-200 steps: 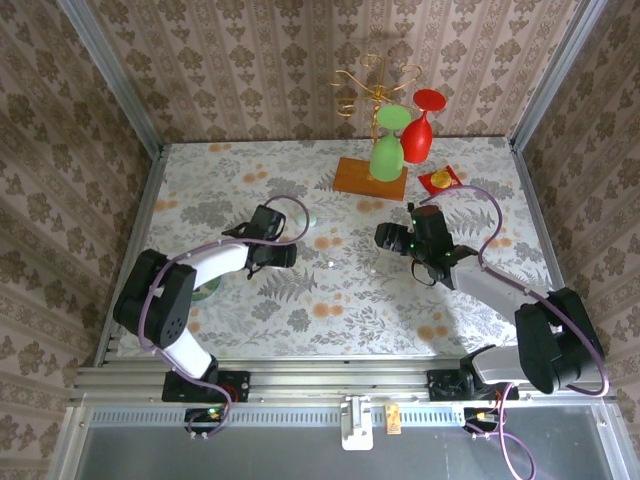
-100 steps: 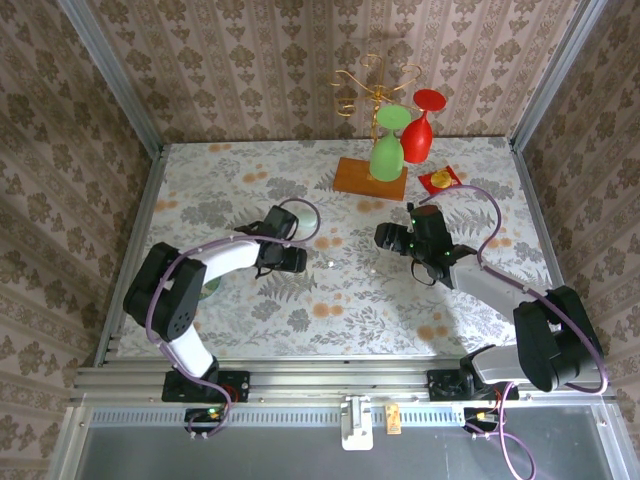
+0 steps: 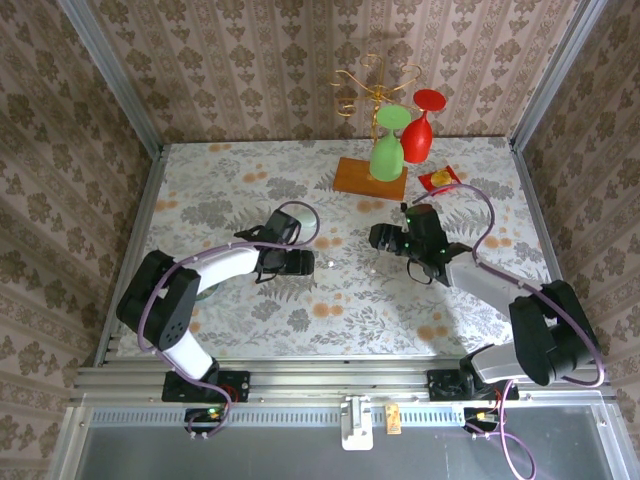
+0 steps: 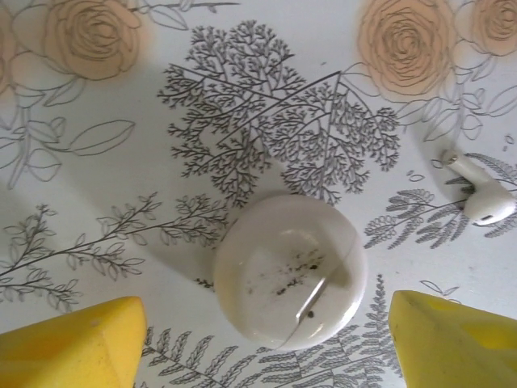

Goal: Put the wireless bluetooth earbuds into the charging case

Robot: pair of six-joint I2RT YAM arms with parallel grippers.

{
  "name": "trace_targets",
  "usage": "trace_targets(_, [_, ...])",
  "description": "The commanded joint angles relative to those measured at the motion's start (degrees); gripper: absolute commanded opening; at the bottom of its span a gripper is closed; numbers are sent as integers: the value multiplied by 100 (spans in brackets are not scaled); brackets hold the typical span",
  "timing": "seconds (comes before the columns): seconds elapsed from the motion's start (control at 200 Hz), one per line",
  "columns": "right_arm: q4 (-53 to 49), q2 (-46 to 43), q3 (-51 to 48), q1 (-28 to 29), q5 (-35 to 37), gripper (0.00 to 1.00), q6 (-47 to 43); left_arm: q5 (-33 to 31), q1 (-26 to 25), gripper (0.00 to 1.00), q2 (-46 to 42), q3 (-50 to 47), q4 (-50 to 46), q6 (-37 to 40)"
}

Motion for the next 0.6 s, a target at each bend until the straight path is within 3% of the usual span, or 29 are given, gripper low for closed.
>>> trace_targets(0.0, [92, 114, 167, 63, -136, 81, -88, -282, -64, 79, -39, 195, -278, -103])
trace_targets(0.595, [144, 421, 306, 153, -253, 81, -28, -140, -268, 71, 571, 616, -247, 23])
